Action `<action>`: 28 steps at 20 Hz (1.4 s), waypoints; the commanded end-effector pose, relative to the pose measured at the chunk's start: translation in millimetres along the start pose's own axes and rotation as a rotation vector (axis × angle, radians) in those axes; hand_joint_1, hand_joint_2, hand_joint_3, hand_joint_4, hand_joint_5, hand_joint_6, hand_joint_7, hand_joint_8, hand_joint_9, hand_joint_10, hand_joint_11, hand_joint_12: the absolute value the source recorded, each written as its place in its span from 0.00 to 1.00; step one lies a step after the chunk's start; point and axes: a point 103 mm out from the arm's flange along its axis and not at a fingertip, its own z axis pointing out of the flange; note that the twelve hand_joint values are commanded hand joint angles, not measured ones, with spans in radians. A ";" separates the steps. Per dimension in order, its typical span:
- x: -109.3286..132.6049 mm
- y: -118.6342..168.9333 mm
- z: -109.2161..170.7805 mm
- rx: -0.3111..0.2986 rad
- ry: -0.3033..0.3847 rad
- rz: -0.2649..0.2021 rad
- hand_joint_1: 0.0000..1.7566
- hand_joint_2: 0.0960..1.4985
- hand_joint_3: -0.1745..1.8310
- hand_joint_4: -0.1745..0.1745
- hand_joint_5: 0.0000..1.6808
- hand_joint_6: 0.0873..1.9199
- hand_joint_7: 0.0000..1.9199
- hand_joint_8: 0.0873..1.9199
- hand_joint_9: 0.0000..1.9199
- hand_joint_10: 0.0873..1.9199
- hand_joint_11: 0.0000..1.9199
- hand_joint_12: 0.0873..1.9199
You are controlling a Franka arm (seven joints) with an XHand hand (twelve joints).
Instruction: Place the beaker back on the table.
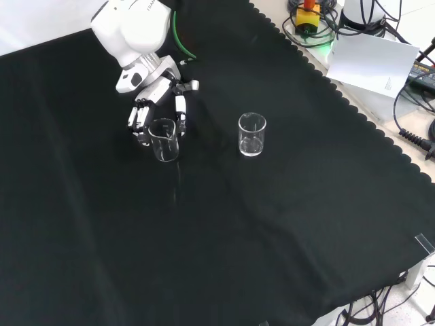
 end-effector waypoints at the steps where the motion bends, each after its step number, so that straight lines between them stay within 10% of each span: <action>1: 15.3 -5.4 -10.6 0.012 -0.045 -0.020 0.53 0.58 0.00 0.36 0.21 0.11 0.20 0.31 0.40 0.00 0.13 0.69; 28: 102.4 -114.8 -121.6 -0.072 -0.162 0.181 0.43 0.57 0.00 0.29 0.21 0.01 0.13 0.34 0.35 0.00 0.07 0.75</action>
